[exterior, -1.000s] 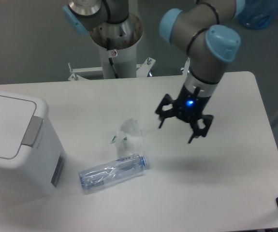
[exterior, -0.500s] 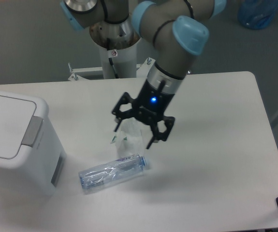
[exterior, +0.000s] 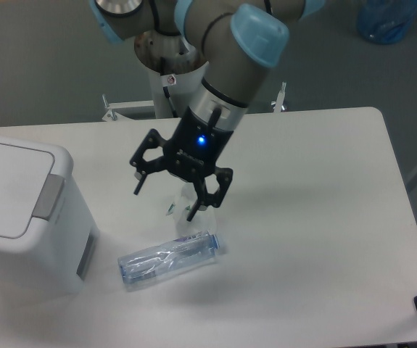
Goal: Open the trash can
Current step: 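Swing the gripper over the plastic bag toward the white trash can lid, then push the gripper against the trash can lid edge to lift it open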
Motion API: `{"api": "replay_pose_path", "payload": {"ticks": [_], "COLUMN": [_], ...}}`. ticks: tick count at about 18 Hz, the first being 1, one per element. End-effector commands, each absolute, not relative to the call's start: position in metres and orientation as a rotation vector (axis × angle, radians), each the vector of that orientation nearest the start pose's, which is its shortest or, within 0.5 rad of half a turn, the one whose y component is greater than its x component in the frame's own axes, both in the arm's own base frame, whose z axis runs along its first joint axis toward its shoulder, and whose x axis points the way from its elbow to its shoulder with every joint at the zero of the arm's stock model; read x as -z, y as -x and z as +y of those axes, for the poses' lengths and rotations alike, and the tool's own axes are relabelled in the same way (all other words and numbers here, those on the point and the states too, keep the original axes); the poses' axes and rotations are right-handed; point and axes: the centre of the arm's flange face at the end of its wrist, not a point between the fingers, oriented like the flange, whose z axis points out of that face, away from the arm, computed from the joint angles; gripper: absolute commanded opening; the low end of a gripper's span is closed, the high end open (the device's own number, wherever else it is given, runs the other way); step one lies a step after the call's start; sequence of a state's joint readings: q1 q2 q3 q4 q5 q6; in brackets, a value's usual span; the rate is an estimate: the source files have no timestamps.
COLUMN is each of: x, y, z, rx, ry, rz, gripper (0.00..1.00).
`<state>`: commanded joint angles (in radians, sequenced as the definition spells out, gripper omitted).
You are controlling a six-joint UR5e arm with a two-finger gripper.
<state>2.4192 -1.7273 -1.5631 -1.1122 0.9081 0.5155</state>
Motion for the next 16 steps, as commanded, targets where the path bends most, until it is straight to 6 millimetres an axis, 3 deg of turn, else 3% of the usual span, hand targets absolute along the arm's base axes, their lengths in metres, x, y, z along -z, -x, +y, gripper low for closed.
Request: {"api": "replay_pose_path", "payload": {"ticks": [4,8,16], "x": [-0.486,-0.487,-0.472], "y": [0.268,0.248,0.242], "z": [0.544,0.555,0.575], "rx": [0.449,0.472,0.419], "ry": [2.448,2.454,2.414], "rz": [-0.265,-0.236,-0.157], "gripper": [1.0,1.0,1.0]}}
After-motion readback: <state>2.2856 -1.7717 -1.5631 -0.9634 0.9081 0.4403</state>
